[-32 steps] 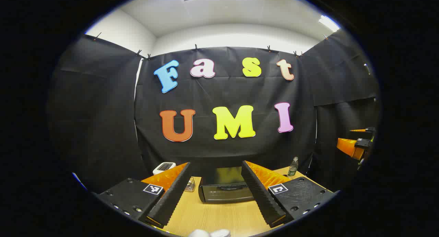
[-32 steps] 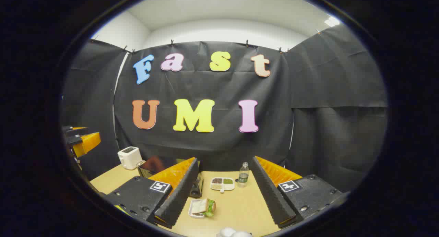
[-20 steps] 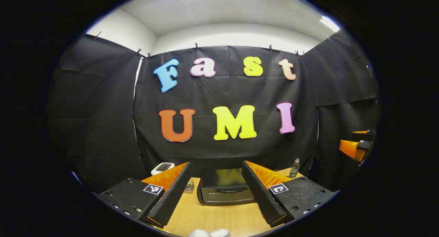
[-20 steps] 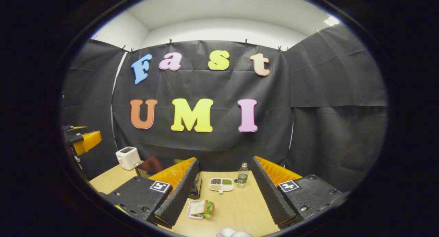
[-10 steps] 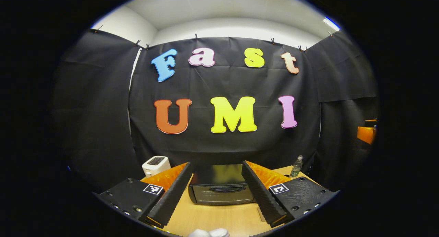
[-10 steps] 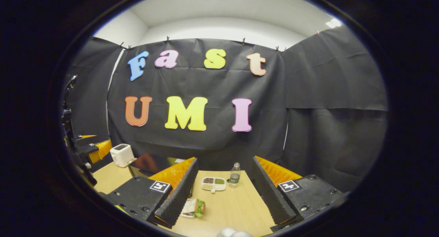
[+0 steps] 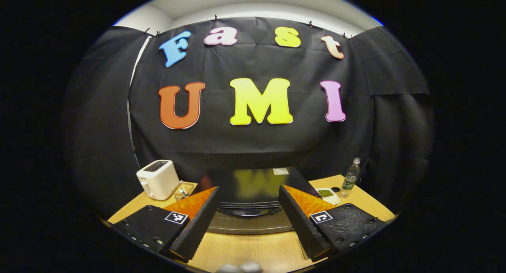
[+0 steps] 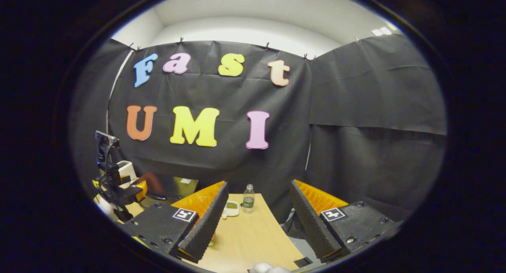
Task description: Open the electric oven with the left hand, put the food in, and close the electric oven.
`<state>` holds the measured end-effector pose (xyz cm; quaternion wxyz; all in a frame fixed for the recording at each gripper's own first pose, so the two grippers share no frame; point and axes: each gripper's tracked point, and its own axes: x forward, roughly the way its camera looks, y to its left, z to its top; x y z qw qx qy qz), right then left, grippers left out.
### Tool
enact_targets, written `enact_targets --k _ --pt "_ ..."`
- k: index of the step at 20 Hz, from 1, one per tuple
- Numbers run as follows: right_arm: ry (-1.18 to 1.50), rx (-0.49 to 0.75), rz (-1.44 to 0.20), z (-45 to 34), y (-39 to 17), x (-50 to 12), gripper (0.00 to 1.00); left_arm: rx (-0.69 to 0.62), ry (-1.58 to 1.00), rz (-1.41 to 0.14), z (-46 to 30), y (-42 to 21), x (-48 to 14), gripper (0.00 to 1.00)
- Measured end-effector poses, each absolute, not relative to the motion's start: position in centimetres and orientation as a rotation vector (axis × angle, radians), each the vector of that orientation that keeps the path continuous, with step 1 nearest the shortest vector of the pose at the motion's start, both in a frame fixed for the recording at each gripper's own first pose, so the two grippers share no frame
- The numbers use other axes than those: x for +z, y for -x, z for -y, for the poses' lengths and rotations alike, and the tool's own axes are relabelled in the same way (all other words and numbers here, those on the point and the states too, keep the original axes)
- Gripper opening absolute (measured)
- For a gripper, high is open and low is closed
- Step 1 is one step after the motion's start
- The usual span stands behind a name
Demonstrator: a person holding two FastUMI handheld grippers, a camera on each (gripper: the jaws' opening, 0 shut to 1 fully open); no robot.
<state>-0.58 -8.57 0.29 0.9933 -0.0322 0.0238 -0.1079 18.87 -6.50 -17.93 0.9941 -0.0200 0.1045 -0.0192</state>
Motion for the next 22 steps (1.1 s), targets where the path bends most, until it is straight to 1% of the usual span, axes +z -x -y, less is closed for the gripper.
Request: enact_targets --k 4,7,8,9,10,11,12,13,18,22 --pt "0.074 -0.278 -0.075 10.0 1.6 -0.3 1.00 -0.030 0.033 -0.304 6.7 -22.5 -22.8 0.96" --pt "0.062 -0.311 -0.099 10.8 1.9 -1.0 1.00 -0.038 0.009 -0.350 7.2 -24.0 -25.5 0.96" --pt "0.060 -0.318 -0.106 10.9 2.0 -1.4 0.91 -0.043 0.007 -0.402 7.3 -23.8 -26.9 0.97" --pt "0.059 -0.324 -0.109 11.0 2.1 -1.5 1.00 -0.046 0.010 -0.343 7.4 -23.4 -25.3 0.92" --pt "0.061 -0.331 -0.113 11.2 2.2 -1.6 1.00 -0.043 -0.003 -0.370 7.7 -23.7 -25.6 0.88" --pt "0.062 -0.333 -0.112 11.3 2.3 -1.6 1.00 -0.039 0.007 -0.366 7.5 -23.7 -26.0 0.97" --pt "0.060 -0.335 -0.110 11.2 2.3 -1.6 0.94 -0.041 0.006 -0.361 7.3 -24.0 -26.2 0.99" --pt "0.058 -0.334 -0.112 11.2 2.3 -1.7 1.00 -0.040 0.008 -0.376 7.2 -23.7 -26.5 0.97" --pt "0.049 -0.321 -0.108 10.9 2.2 -1.8 1.00 -0.044 0.002 -0.357 7.3 -22.5 -26.4 0.98" --pt "0.061 -0.300 -0.110 10.4 2.5 -1.9 1.00 -0.053 0.000 -0.364 7.4 -20.3 -26.9 0.98"
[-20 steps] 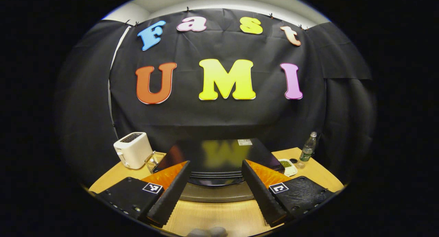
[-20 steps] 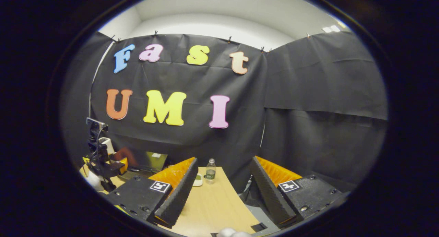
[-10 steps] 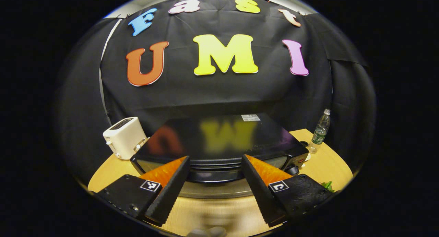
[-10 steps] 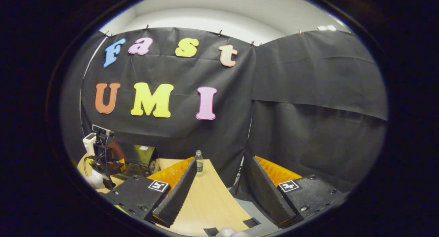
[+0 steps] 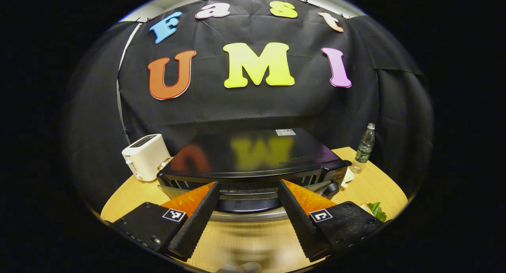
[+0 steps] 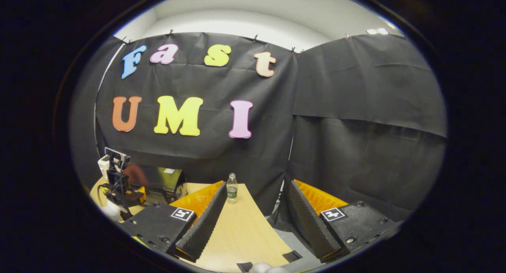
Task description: Open the electric oven with the left hand, put the food in, and close the electric oven.
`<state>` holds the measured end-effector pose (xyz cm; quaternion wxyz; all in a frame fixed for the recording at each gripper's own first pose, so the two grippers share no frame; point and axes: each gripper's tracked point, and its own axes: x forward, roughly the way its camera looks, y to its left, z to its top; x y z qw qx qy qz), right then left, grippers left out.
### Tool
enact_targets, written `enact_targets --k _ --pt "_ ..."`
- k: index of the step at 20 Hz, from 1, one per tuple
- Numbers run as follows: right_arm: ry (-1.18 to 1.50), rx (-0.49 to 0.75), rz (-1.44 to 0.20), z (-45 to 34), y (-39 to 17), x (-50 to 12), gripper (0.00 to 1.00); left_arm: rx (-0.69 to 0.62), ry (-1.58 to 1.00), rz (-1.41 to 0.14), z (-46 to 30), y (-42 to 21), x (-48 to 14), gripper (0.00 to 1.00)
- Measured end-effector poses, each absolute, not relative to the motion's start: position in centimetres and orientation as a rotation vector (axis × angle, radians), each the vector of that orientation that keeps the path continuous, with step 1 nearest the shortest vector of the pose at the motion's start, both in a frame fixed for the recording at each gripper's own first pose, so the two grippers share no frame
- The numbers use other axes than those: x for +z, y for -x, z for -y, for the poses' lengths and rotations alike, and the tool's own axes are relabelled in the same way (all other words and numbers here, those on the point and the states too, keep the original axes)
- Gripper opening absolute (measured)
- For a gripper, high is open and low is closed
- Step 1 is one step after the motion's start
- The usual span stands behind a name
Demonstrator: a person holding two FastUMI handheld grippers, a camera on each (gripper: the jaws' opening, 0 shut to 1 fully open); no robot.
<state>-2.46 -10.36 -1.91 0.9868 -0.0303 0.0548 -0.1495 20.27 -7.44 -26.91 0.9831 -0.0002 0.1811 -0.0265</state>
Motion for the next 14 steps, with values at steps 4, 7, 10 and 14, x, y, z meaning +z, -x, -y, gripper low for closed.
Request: enact_targets --k 4,7,10,14 --pt "0.057 -0.283 -0.117 9.9 3.0 -2.2 1.00 -0.065 0.005 -0.381 7.5 -17.7 -27.8 0.98" --pt "0.066 -0.277 -0.125 9.7 3.5 -2.3 1.00 -0.068 0.005 -0.402 7.5 -15.5 -28.9 0.98" --pt "0.072 -0.269 -0.128 9.4 3.8 -2.5 1.00 -0.071 0.004 -0.431 7.5 -13.3 -30.2 0.98" --pt "0.073 -0.259 -0.140 9.0 4.3 -2.9 1.00 -0.080 -0.007 -0.470 7.4 -11.2 -32.3 0.96"
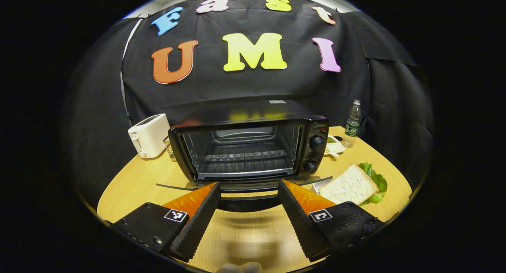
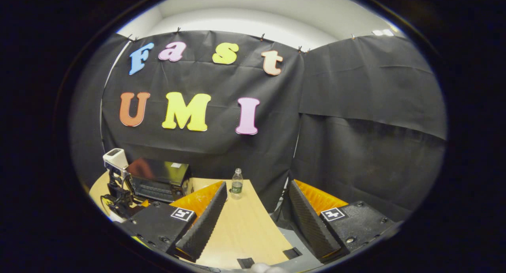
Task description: Open the electric oven with the left hand, put the food in, and close the electric oven.
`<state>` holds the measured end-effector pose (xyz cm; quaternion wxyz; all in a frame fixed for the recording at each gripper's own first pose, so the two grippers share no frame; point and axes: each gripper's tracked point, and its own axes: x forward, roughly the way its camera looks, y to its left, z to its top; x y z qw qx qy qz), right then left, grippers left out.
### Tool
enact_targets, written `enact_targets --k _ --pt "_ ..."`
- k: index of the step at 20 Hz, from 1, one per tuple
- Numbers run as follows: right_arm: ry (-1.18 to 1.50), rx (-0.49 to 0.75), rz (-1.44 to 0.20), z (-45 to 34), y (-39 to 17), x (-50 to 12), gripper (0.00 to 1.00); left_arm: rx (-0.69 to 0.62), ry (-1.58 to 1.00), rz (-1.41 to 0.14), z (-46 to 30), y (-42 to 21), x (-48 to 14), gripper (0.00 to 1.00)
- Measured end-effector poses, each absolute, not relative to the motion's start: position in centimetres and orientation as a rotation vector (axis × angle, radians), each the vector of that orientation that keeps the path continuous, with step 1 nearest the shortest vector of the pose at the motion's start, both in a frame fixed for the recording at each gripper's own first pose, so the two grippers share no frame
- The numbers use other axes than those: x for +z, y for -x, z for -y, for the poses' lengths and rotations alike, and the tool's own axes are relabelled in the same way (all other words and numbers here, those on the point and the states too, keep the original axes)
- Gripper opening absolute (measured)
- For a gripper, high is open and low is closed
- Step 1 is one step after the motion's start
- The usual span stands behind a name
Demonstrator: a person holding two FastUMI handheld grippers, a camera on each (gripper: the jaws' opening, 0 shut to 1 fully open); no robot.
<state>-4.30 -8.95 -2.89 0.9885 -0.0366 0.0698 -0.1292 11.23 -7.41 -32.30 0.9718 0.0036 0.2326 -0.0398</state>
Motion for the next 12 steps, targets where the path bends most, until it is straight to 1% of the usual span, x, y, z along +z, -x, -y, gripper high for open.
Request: enact_targets --k 8,9,10,11,12 --pt "0.082 -0.253 -0.162 8.4 5.2 -3.8 1.00 -0.085 -0.013 -0.564 7.3 -8.0 -37.0 0.96" --pt "0.081 -0.252 -0.165 8.4 5.3 -3.9 1.00 -0.085 -0.018 -0.583 7.3 -7.7 -37.8 1.00" --pt "0.078 -0.250 -0.168 8.4 5.4 -4.0 1.00 -0.088 -0.018 -0.605 7.3 -7.3 -38.8 0.96" --pt "0.078 -0.249 -0.168 8.3 5.6 -4.0 0.94 -0.090 -0.018 -0.620 7.4 -7.0 -39.5 0.95" --pt "0.080 -0.252 -0.172 8.6 5.6 -4.3 0.94 -0.091 -0.019 -0.635 7.4 -6.9 -40.1 0.95"
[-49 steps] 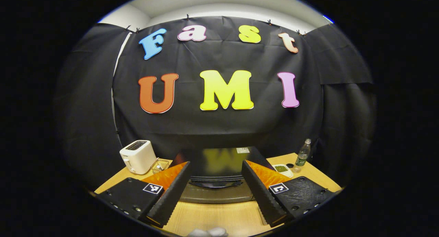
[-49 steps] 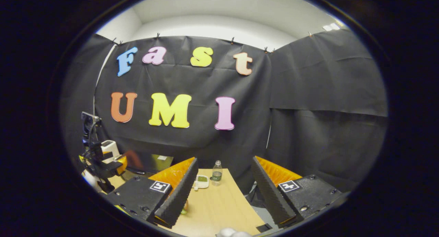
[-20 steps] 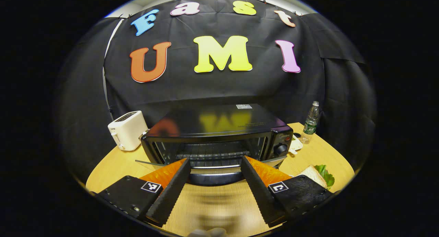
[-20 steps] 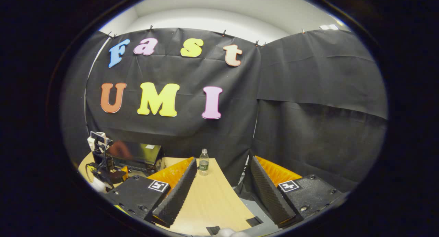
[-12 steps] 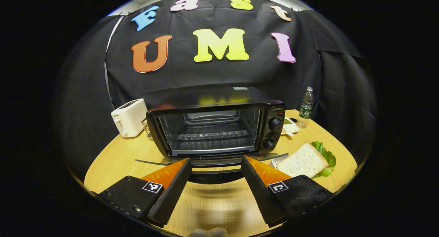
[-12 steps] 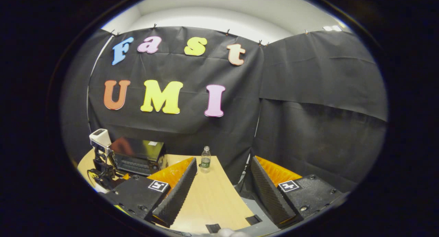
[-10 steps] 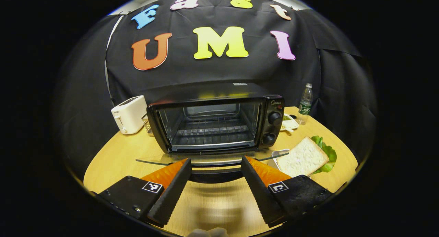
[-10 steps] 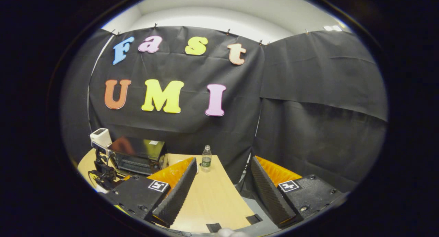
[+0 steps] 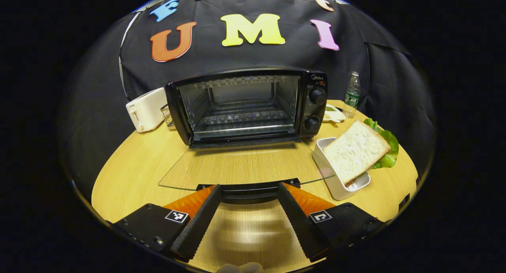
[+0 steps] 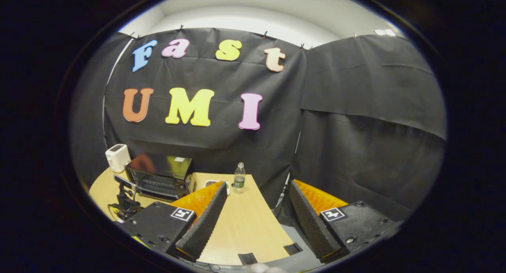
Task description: Open the electric oven with the left hand, put the food in, and close the electric oven.
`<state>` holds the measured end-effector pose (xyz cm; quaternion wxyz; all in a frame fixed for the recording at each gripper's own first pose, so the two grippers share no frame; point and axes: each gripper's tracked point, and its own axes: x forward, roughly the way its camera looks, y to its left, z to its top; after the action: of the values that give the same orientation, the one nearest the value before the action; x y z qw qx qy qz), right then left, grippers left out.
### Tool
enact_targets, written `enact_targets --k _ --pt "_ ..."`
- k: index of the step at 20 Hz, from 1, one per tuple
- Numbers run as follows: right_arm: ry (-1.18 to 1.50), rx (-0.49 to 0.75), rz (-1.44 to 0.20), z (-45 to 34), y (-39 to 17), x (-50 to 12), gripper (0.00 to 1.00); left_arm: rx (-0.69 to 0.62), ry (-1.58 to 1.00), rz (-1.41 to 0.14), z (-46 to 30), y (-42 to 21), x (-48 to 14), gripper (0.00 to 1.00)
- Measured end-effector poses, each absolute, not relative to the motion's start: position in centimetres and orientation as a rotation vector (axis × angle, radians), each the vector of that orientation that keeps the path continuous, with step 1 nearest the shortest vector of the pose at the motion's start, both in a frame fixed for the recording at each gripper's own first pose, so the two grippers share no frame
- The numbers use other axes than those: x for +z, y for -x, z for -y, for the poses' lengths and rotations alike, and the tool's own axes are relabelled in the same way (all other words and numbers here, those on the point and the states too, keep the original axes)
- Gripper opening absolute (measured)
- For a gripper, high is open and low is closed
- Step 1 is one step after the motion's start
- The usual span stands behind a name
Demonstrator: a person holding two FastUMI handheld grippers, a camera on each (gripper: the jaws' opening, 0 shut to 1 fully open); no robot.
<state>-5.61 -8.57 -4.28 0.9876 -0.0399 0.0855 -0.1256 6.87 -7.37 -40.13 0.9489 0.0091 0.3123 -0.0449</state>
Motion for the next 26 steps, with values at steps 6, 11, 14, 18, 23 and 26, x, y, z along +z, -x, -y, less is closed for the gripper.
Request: enact_targets --k 6,11,14,18,23,26 --pt "0.089 -0.245 -0.210 8.3 5.9 -5.7 1.00 -0.093 -0.028 -0.678 7.5 -6.3 -42.4 0.96" --pt "0.068 -0.223 -0.243 7.4 5.6 -7.1 1.00 -0.071 -0.022 -0.681 6.9 -6.0 -42.6 0.98" --pt "0.054 -0.210 -0.236 7.1 5.2 -7.1 1.00 -0.085 -0.009 -0.654 6.7 -6.0 -41.6 0.96" --pt "0.043 -0.191 -0.244 6.7 4.4 -8.0 1.00 -0.087 -0.002 -0.592 5.1 -5.3 -38.8 0.96" --pt "0.023 -0.133 -0.293 5.2 2.1 -11.4 1.00 -0.075 0.025 -0.482 2.0 -3.9 -33.2 0.96" --pt "-0.004 -0.076 -0.352 4.2 -0.2 -15.3 1.00 -0.062 0.022 -0.416 0.2 -2.9 -29.2 0.96"
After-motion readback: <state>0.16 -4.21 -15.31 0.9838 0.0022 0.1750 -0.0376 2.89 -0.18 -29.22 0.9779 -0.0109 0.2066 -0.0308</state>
